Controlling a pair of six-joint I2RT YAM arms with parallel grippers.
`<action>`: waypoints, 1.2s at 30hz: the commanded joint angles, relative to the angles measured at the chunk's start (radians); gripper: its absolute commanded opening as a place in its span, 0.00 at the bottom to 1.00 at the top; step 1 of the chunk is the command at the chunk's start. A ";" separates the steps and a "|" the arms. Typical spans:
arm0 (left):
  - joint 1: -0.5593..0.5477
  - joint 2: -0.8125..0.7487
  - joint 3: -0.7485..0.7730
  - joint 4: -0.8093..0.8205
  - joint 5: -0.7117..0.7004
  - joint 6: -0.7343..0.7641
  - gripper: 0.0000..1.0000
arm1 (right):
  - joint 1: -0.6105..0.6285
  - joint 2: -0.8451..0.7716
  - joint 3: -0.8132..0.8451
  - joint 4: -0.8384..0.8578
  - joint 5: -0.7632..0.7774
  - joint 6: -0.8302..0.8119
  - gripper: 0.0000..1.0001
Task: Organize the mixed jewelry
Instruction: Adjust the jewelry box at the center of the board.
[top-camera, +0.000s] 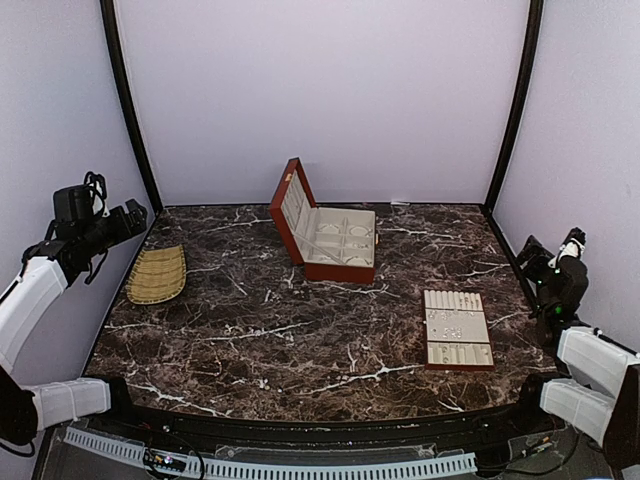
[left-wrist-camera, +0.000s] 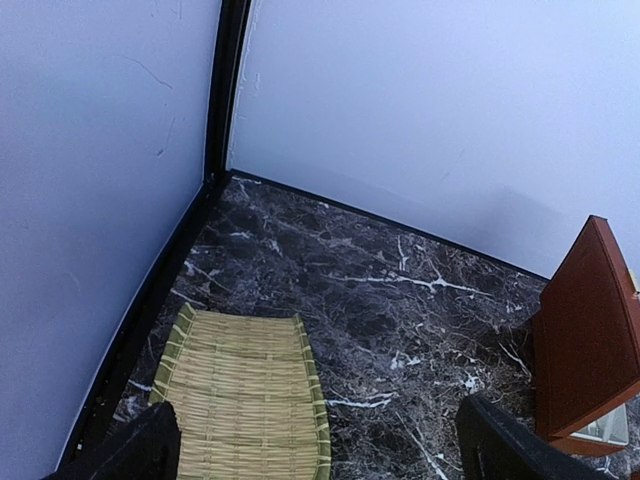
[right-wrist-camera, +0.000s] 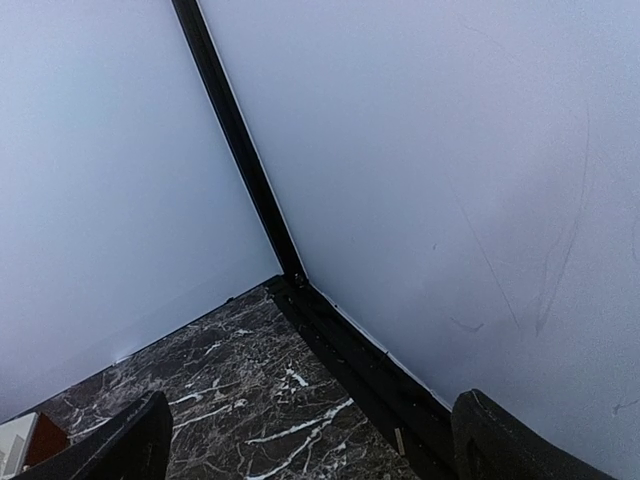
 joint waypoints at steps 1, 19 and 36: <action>0.001 -0.015 0.023 -0.004 -0.010 0.015 0.99 | -0.003 0.003 0.014 -0.003 -0.006 -0.005 0.98; 0.001 0.003 0.099 0.104 0.243 0.041 0.99 | 0.240 0.038 0.236 -0.387 -0.323 0.143 0.95; -0.001 0.021 0.067 0.063 0.225 0.079 0.99 | 0.700 0.730 0.610 -0.250 -0.272 0.115 0.92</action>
